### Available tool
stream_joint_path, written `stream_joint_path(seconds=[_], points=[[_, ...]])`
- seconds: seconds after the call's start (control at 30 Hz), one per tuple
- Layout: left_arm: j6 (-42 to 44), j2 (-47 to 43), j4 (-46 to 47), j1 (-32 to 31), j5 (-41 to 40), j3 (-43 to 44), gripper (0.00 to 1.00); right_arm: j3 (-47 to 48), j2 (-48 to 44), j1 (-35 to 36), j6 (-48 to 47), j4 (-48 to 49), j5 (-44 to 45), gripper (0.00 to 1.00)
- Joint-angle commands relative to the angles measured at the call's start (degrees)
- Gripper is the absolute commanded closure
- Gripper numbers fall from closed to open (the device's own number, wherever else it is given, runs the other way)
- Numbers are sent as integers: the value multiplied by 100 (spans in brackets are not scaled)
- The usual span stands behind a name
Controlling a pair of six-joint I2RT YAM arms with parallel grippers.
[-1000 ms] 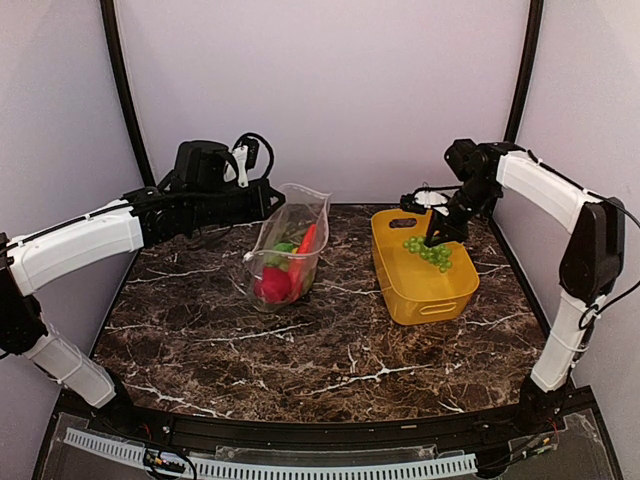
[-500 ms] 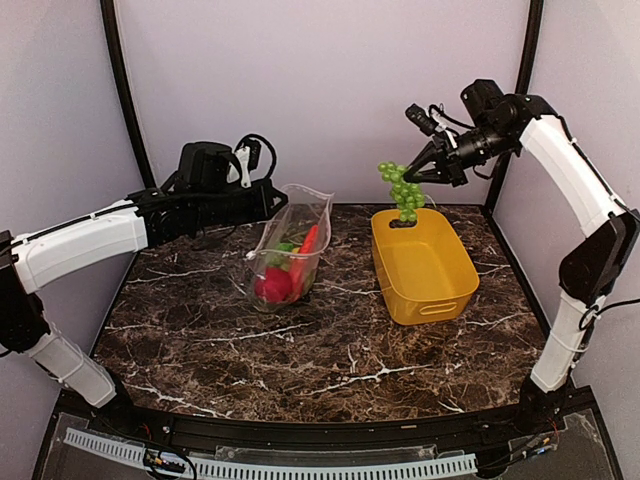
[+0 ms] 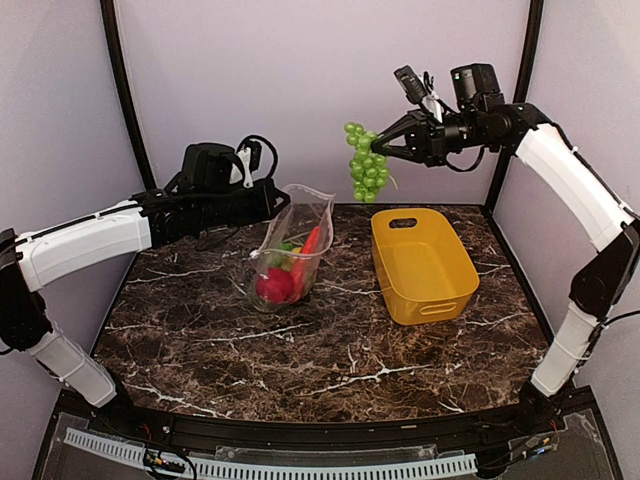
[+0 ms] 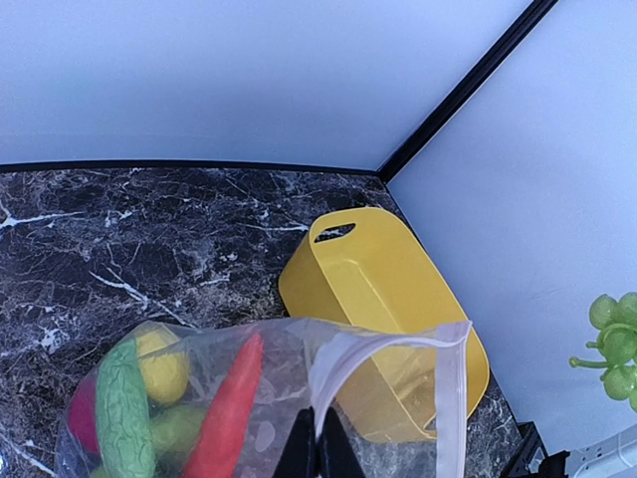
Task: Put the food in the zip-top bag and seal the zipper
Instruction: Place the fake fruit in the zipper food storage bag.
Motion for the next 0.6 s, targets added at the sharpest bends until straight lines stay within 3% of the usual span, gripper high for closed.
stream_joint_path(seconds=[0.0,0.37,0.57], points=[[-75,-88,96,43,1,-114,99,-131,72,293,836,1358,-330,100],[-166,-127,170,46,71,-75,99,-602,810,640,1660,3097,-333,100],[-207,-177,219,71,243,-82,99,-771,1239,687,1715,3359,-274,100]])
